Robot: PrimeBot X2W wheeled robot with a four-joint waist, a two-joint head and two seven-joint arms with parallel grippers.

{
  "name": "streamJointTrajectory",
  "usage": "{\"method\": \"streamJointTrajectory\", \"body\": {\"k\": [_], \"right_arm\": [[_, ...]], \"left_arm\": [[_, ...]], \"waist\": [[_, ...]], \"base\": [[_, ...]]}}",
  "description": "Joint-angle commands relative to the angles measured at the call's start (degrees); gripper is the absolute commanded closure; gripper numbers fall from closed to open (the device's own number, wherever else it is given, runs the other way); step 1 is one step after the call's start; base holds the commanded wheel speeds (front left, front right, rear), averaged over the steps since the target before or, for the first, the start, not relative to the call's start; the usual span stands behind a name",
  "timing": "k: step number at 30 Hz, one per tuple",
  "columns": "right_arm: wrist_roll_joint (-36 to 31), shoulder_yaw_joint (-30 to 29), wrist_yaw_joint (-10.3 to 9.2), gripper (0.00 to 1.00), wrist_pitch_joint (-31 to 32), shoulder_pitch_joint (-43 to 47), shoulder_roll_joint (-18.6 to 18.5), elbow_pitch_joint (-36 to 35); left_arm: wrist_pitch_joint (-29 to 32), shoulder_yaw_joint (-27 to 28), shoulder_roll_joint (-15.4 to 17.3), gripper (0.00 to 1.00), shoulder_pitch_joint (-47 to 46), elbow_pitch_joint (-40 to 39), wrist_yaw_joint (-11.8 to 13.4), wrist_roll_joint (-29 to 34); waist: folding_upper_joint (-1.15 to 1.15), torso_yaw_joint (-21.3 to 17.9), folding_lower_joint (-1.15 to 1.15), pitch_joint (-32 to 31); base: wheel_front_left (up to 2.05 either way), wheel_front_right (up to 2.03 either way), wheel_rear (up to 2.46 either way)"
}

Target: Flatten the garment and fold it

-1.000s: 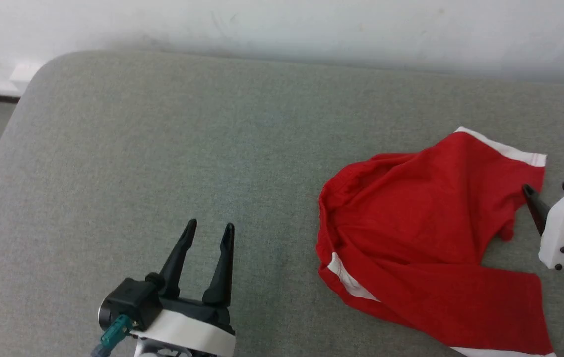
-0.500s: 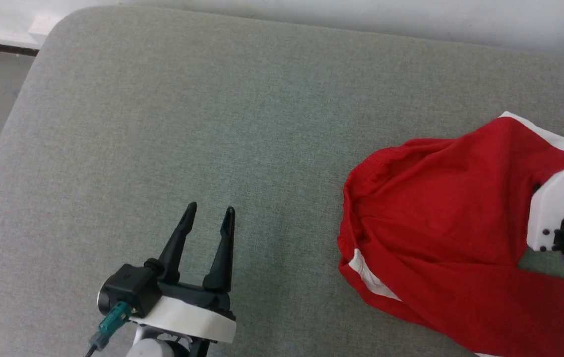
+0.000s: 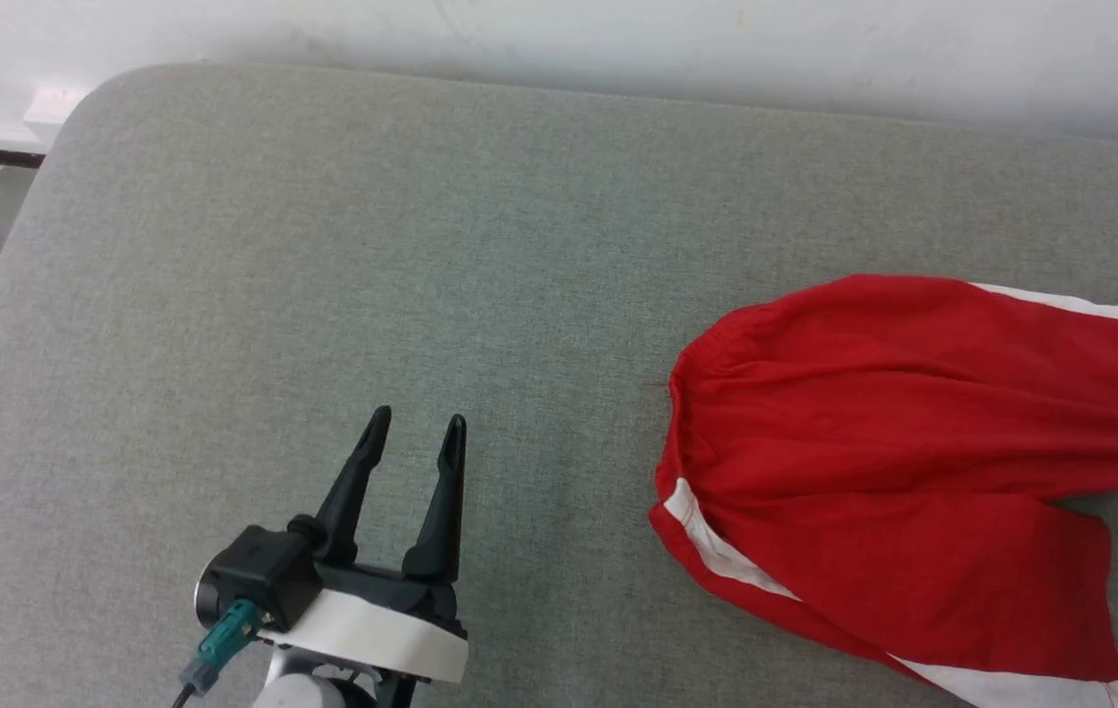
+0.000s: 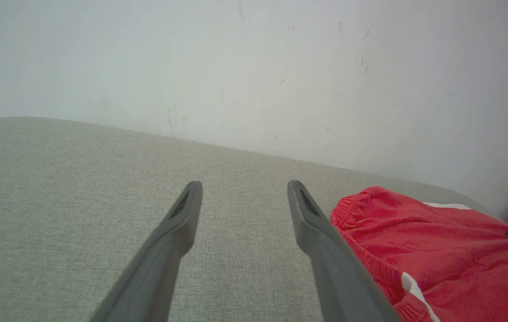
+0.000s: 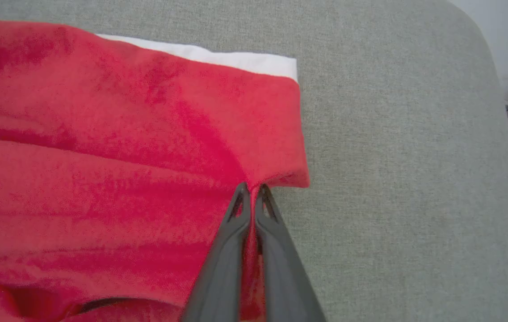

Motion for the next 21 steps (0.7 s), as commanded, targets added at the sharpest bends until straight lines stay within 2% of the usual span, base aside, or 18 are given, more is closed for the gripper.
{"method": "streamJointTrajectory", "body": {"k": [1,9,13,17,19,21], "right_arm": [[-0.3,-0.2,-0.05,0.00,-0.5,0.1,0.5,-0.4],[1.2,-0.4,-0.05,0.00,-10.9,-0.3,4.6,-2.5],[2.3,-2.2,-0.05,0.00,-20.3,1.4,7.9,-9.2],[2.2,-4.0,-0.05,0.00,-30.1,7.1,11.3,-17.7],[2.7,-4.5,-0.05,0.00,-33.6,11.0,11.9,-21.1],[6.1,-4.6,-0.05,0.00,-36.5,14.9,12.0,-22.1]], "left_arm": [[-0.3,0.0,-0.1,0.00,0.0,0.1,-0.3,0.0],[-0.3,1.1,0.2,0.00,1.2,0.0,-0.4,0.7],[-0.3,1.5,0.2,0.00,2.3,-0.6,-0.3,1.0],[-0.3,2.0,0.2,0.00,3.8,-1.1,0.0,1.2],[-0.3,2.1,0.4,0.00,4.5,-1.1,0.2,1.2],[-0.3,2.1,0.7,0.00,4.7,-1.3,0.2,1.4]], "waist": [[0.00,-0.2,0.01,-0.1],[0.00,-1.6,0.01,-2.5],[0.00,-2.3,0.01,-3.9],[0.00,-3.7,0.01,-4.9],[0.00,-4.6,0.01,-5.2],[0.00,-5.8,0.01,-5.1]], "base": [[0.00,0.00,0.00],[0.00,0.00,0.00],[0.00,0.00,0.00],[0.00,0.00,0.00],[0.00,0.00,0.00],[0.00,0.00,0.00]]}}
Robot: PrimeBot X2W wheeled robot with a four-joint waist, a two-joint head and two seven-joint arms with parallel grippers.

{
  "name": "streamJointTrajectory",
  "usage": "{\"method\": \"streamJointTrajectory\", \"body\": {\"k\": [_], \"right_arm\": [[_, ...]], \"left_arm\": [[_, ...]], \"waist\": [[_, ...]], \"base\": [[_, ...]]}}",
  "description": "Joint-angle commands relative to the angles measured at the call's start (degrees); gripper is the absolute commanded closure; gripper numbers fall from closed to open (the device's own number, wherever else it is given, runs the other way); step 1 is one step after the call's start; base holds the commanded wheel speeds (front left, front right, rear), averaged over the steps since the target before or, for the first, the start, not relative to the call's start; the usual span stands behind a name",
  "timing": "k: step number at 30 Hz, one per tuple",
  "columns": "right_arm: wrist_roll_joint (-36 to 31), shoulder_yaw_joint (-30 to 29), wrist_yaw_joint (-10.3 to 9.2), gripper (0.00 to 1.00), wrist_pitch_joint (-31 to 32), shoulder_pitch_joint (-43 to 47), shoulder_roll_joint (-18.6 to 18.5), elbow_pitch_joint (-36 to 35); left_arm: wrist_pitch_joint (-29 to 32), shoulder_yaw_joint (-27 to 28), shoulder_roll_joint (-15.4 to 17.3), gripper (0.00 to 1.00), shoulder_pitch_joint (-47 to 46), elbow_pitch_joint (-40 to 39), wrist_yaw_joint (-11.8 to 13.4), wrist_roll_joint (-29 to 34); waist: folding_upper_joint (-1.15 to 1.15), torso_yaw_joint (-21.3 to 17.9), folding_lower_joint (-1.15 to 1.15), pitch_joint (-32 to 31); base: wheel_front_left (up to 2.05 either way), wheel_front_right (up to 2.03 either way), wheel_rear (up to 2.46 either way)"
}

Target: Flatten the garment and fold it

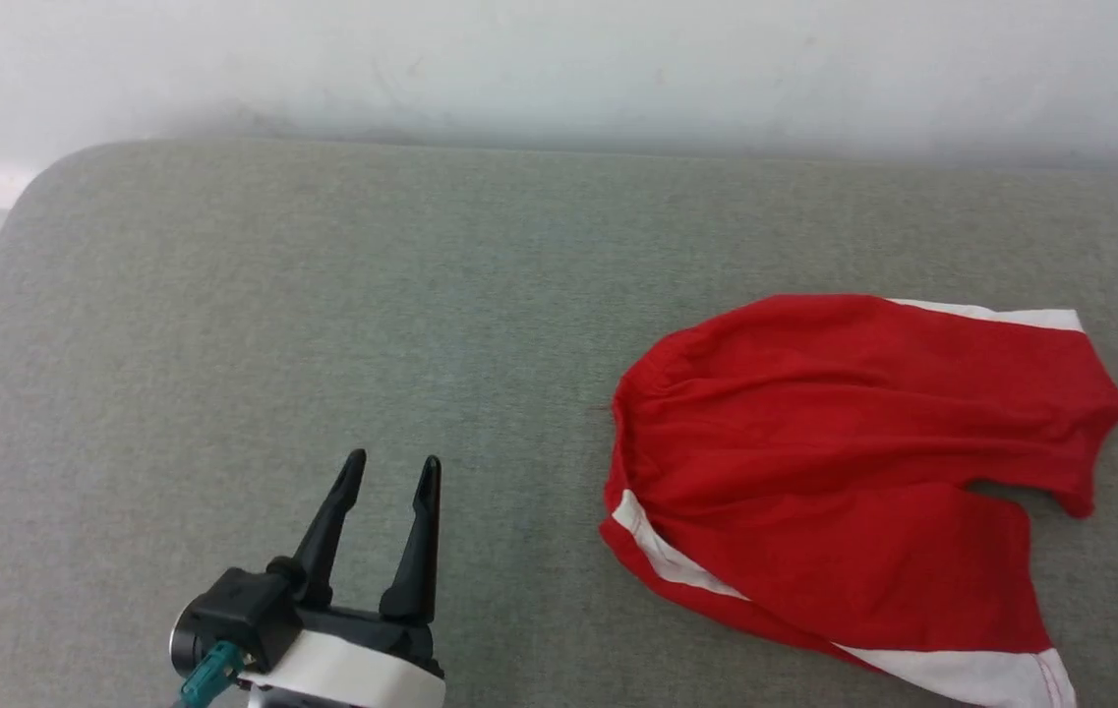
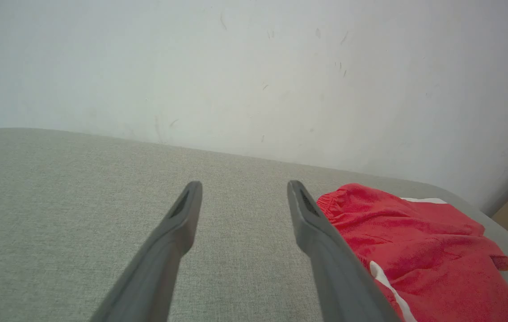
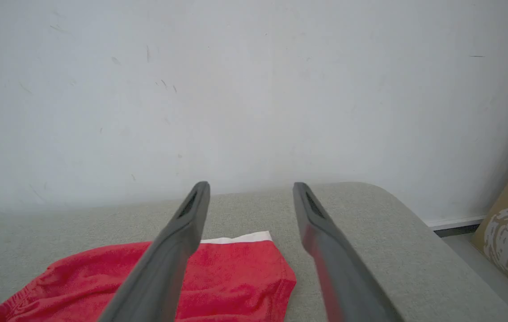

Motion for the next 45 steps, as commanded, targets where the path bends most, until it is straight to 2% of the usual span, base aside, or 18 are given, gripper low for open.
{"method": "streamJointTrajectory", "body": {"k": [1,5,9,13,18,24,30,39,40,41,42,45], "right_arm": [[1.2,0.1,-0.05,0.00,-1.0,1.6,0.2,0.0],[4.8,2.3,-0.05,0.00,-5.3,6.0,0.2,1.2],[5.3,4.0,-0.05,0.00,-7.8,6.9,0.2,2.5],[4.3,4.7,-0.05,0.00,-8.4,5.8,0.2,2.4],[3.6,5.4,-0.05,0.00,-8.4,4.2,0.2,2.1],[4.3,7.0,-0.05,0.00,-8.1,3.6,0.2,2.4],[4.3,6.9,-0.05,0.00,-7.9,2.6,0.2,1.9],[4.1,6.7,-0.05,0.00,-7.6,1.1,0.2,1.3],[4.1,6.7,-0.05,0.00,-7.6,1.0,0.2,1.3],[4.1,6.6,-0.05,0.00,-7.5,0.9,0.2,1.3],[4.2,6.5,-0.05,0.00,-7.5,0.8,0.2,1.2],[4.2,5.9,-0.05,0.00,-7.5,0.8,0.2,1.3]], "left_arm": [[-0.3,0.1,0.4,0.00,0.2,-0.2,0.1,0.4],[0.5,-0.6,1.9,0.00,-1.6,-0.8,0.1,1.4],[4.0,-3.0,3.9,0.00,-6.8,-0.5,-0.4,2.3],[12.7,-7.9,6.8,0.00,-16.1,1.7,-0.8,1.6],[23.8,-17.8,10.9,0.00,-30.4,6.1,-1.0,-0.3],[32.2,-24.8,9.7,0.00,-40.6,13.8,-1.0,-4.5],[34.1,-28.1,8.0,0.00,-45.7,19.8,-1.0,-7.3],[38.0,-32.7,8.1,0.00,-48.7,28.5,-1.0,-11.1],[38.4,-33.3,8.2,0.36,-48.8,28.9,-1.0,-11.9],[38.5,-33.9,8.2,0.91,-49.0,29.1,-1.0,-12.8],[38.7,-34.7,8.2,1.00,-49.1,29.3,-1.0,-13.7],[36.9,-34.8,8.3,1.00,-49.8,29.3,-1.0,-16.1]], "waist": [[0.00,-1.7,0.01,-0.3],[0.00,-4.2,0.01,0.5],[0.00,-5.5,0.01,1.8],[0.00,-5.8,0.01,3.4],[0.00,-6.1,0.01,5.1],[0.00,-7.2,0.01,8.0],[0.00,-8.3,0.01,11.1],[0.00,-9.6,0.01,13.3],[0.00,-9.6,0.01,13.4],[0.00,-9.6,0.01,13.5],[0.00,-9.6,0.01,13.5],[0.00,-8.9,0.01,13.5]], "base": [[0.00,0.00,0.00],[0.00,0.00,0.00],[0.00,0.00,0.00],[0.00,0.00,0.00],[0.00,0.00,0.00],[0.00,0.00,0.00],[0.00,0.00,0.00],[0.00,0.00,0.00],[0.00,0.00,0.00],[0.00,0.00,0.00],[0.00,0.00,0.00],[0.00,0.00,0.00]]}}
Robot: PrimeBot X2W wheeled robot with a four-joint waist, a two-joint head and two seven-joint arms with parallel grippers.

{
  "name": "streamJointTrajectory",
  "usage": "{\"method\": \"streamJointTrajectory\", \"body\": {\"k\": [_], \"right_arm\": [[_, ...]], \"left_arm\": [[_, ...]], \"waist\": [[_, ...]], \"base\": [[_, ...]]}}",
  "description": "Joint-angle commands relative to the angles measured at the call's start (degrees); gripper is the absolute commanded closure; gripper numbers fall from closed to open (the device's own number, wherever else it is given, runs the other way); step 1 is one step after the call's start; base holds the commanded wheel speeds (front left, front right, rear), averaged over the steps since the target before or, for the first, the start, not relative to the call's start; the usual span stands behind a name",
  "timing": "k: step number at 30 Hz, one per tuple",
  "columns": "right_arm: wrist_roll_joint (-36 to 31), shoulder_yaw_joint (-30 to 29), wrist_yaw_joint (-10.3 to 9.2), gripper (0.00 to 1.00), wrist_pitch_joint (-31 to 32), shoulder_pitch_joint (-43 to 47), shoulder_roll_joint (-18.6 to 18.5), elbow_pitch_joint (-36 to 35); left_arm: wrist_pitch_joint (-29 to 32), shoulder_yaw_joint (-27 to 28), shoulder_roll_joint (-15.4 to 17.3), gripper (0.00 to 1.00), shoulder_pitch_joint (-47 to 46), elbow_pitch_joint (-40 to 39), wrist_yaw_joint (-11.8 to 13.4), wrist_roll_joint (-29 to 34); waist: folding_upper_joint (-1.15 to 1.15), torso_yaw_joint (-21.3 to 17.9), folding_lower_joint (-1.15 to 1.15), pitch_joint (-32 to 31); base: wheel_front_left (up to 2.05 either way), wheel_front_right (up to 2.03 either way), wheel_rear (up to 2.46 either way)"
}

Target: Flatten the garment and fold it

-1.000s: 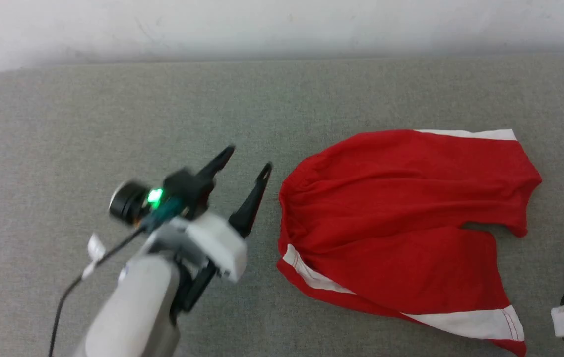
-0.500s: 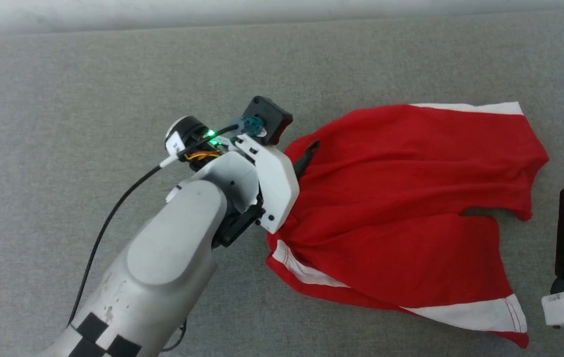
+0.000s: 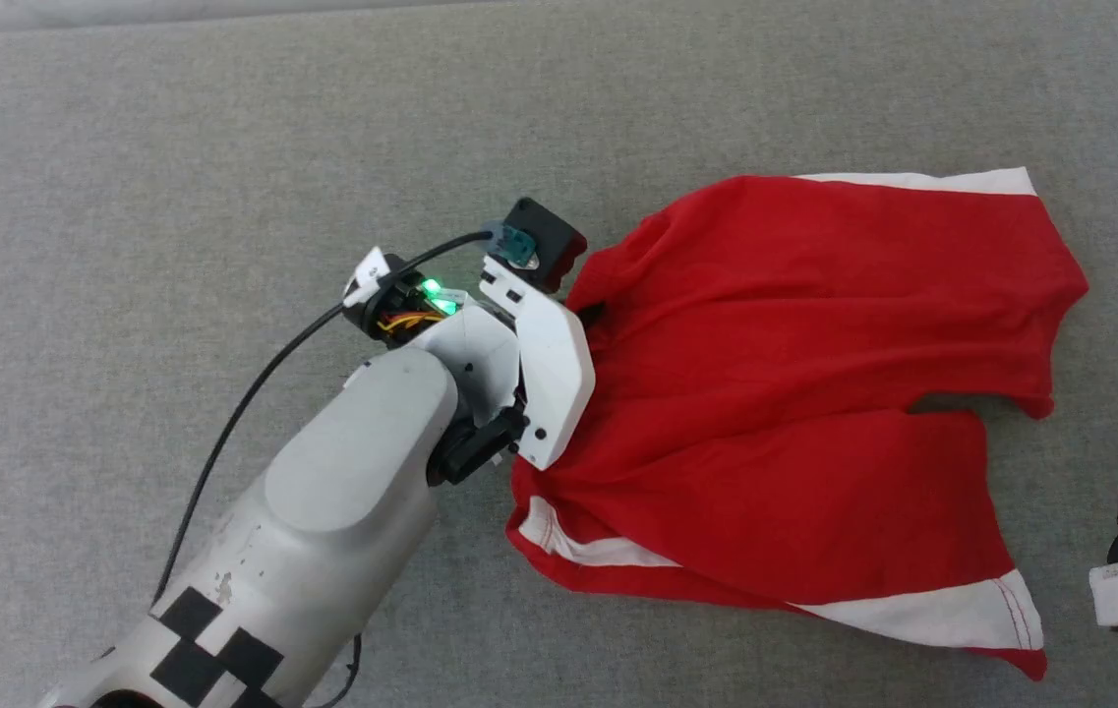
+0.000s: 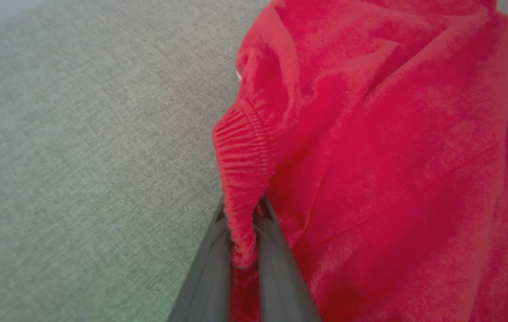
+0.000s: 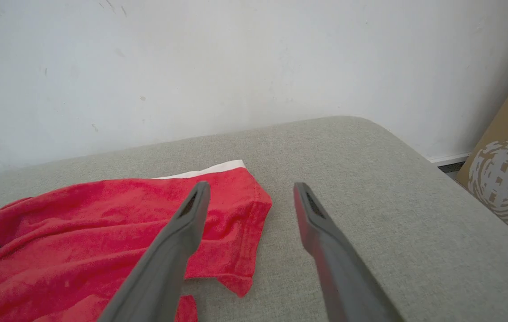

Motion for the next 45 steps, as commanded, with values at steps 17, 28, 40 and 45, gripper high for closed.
{"method": "streamJointTrajectory", "body": {"k": [17,28,40,45], "right_arm": [[0.0,-0.2,-0.05,0.00,1.4,-0.4,0.1,-0.2],[-0.1,0.1,-0.05,0.00,2.2,0.0,0.1,0.7],[-0.2,-0.4,-0.05,0.00,3.5,2.2,0.1,0.5],[-0.2,0.0,-0.05,0.00,4.0,2.4,0.1,0.3]], "left_arm": [[-10.2,11.9,8.6,1.00,4.6,-8.6,2.4,-7.7],[-16.0,12.6,10.6,0.00,15.4,-14.5,7.9,-6.0],[-13.6,7.5,9.4,0.00,23.5,-29.5,15.0,-2.1],[-11.4,7.0,10.4,0.00,27.0,-31.1,16.2,-3.3]], "waist": [[0.00,5.2,0.00,-2.9],[0.00,5.8,0.00,-3.8],[0.00,7.7,0.00,-7.5],[0.00,7.9,0.00,-7.9]], "base": [[0.00,0.00,0.00],[0.00,0.00,0.00],[0.00,0.00,0.00],[0.00,0.00,0.00]]}}
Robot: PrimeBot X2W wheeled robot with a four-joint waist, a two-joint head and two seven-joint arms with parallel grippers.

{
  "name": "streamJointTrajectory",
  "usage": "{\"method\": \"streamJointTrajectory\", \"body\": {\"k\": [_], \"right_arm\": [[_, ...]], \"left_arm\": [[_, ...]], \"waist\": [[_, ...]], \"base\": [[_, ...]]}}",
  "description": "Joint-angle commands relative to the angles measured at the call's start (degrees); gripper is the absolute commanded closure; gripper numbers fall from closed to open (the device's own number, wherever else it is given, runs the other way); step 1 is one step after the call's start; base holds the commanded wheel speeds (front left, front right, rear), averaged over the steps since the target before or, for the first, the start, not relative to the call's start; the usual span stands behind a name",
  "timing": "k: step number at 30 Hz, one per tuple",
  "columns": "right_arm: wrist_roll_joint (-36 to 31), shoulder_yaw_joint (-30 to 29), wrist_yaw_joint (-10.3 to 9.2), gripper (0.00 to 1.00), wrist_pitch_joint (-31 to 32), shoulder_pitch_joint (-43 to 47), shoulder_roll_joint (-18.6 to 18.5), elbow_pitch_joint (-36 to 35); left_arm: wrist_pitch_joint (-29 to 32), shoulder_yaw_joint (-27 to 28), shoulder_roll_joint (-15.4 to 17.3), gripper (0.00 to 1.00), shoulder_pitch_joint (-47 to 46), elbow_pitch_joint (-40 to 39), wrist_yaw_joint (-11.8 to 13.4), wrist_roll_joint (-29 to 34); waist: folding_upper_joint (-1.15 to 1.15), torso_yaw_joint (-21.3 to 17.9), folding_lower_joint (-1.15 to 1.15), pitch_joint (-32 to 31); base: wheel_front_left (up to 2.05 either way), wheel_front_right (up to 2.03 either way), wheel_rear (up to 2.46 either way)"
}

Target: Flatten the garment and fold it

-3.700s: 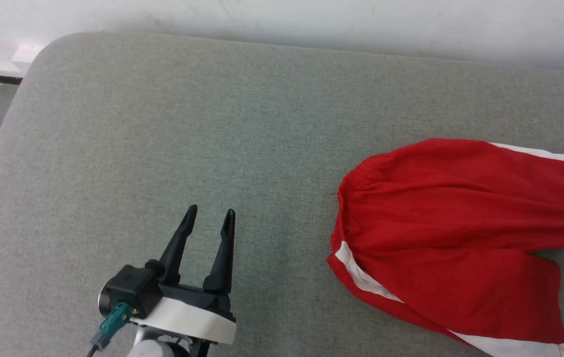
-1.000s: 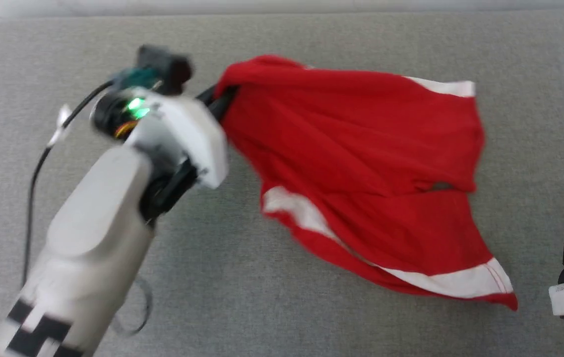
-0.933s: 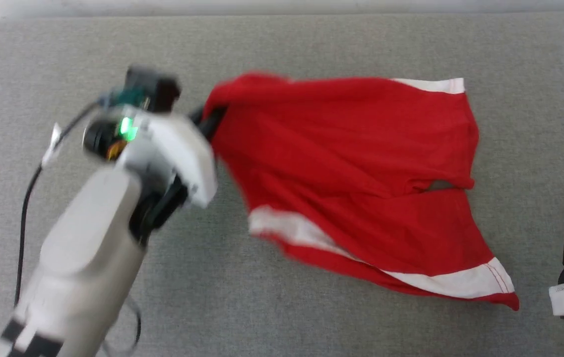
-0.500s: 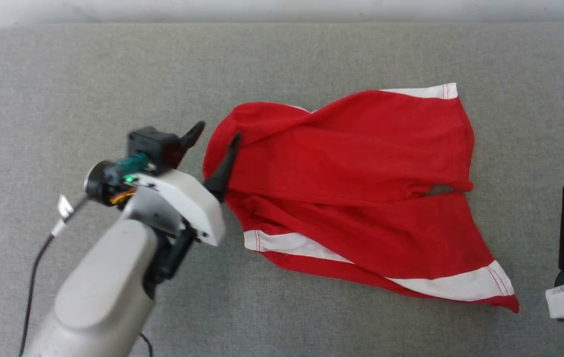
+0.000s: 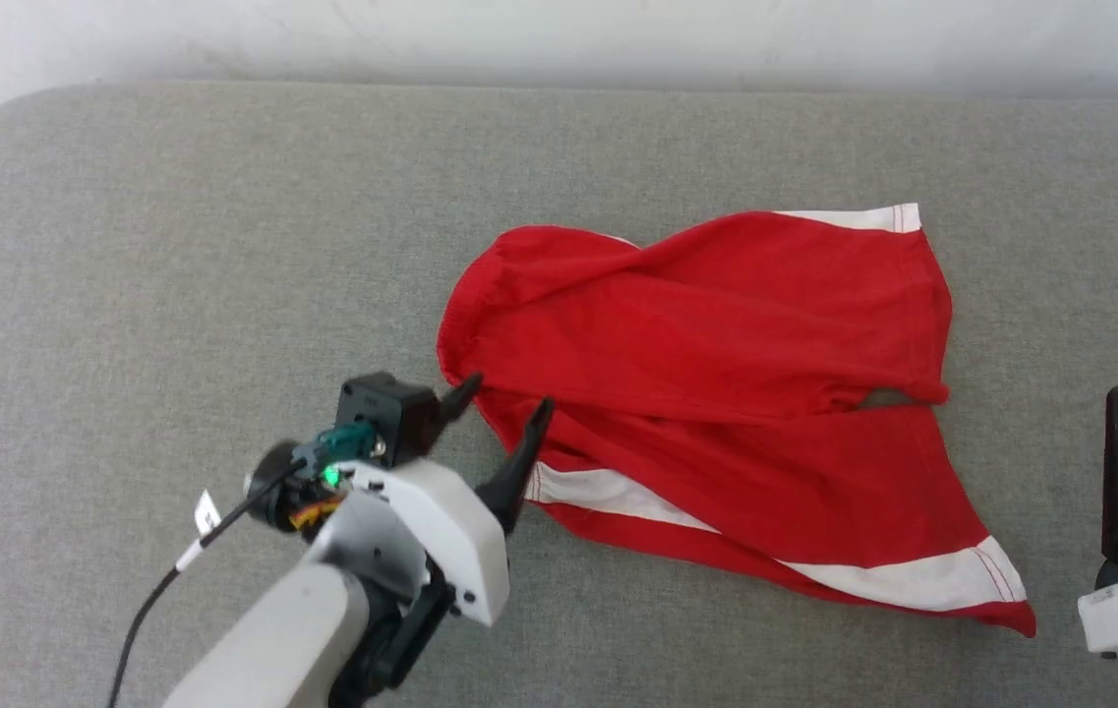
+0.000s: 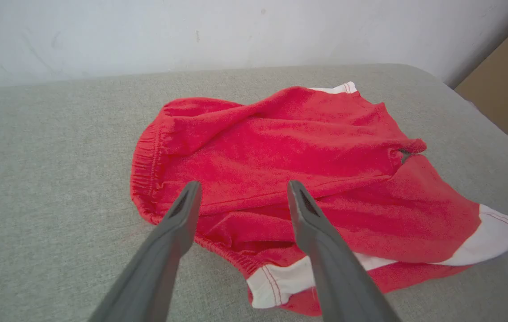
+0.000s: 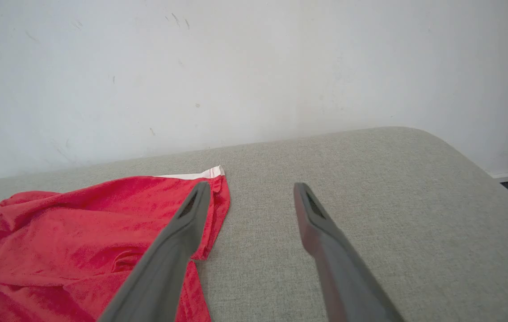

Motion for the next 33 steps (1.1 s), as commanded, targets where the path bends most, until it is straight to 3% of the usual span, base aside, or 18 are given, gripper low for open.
{"method": "streamJointTrajectory", "body": {"k": [1,22,23,24,33], "right_arm": [[-0.1,0.1,-0.05,0.00,0.0,0.4,0.1,-0.2],[0.2,-0.2,-0.05,0.00,0.3,0.2,0.1,-0.7],[0.2,-0.2,-0.05,0.00,0.3,0.1,0.1,-0.6],[0.2,-0.2,-0.05,0.00,0.3,0.0,0.1,-0.6],[0.0,2.1,-0.05,0.00,3.3,0.3,0.1,-0.6]], "left_arm": [[0.2,-0.2,-0.2,0.00,1.2,-0.4,0.2,-1.0],[2.7,-1.5,-2.7,0.00,3.8,5.0,-1.3,-7.0],[2.6,-1.6,-2.8,0.71,3.7,4.9,-1.7,-7.1],[2.3,-1.6,-2.9,1.00,3.7,4.7,-1.9,-7.3],[-0.1,0.2,-1.9,1.00,4.7,0.7,-2.2,-8.3]], "waist": [[0.00,0.0,0.01,-0.1],[0.00,-1.0,0.01,1.5],[0.00,-1.0,0.01,1.5],[0.00,-1.0,0.01,1.5],[0.00,-0.6,0.01,1.3]], "base": [[0.00,0.00,0.00],[0.00,0.00,0.00],[0.00,0.00,0.00],[0.00,0.00,0.00],[0.00,0.00,0.00]]}}
